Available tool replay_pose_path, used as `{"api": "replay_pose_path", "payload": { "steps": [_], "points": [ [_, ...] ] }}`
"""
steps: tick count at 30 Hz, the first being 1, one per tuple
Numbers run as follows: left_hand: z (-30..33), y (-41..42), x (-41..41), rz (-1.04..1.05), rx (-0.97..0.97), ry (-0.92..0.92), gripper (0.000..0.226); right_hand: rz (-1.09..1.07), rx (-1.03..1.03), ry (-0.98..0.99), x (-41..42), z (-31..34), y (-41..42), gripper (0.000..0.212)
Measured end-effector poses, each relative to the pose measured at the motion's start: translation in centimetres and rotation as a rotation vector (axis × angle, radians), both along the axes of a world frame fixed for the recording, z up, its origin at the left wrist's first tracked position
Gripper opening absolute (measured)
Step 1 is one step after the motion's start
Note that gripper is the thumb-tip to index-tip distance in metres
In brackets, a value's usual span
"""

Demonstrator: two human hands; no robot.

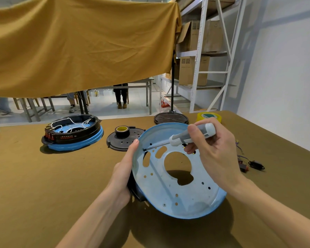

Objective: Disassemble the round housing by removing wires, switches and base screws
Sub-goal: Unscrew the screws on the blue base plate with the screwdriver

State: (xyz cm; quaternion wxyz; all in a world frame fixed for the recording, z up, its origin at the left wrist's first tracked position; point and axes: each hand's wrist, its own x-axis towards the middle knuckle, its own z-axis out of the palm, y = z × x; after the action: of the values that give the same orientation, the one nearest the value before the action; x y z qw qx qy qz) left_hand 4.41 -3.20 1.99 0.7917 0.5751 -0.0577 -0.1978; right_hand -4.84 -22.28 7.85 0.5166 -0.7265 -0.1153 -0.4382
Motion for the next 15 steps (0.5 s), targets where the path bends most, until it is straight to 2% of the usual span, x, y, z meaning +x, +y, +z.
{"api": "replay_pose_path", "payload": {
  "steps": [15],
  "points": [
    [0.04,0.14,-0.15,0.006,0.014,0.024,0.066,-0.010,0.001,-0.007,0.47,0.32,0.21,0.030]
  ]
}}
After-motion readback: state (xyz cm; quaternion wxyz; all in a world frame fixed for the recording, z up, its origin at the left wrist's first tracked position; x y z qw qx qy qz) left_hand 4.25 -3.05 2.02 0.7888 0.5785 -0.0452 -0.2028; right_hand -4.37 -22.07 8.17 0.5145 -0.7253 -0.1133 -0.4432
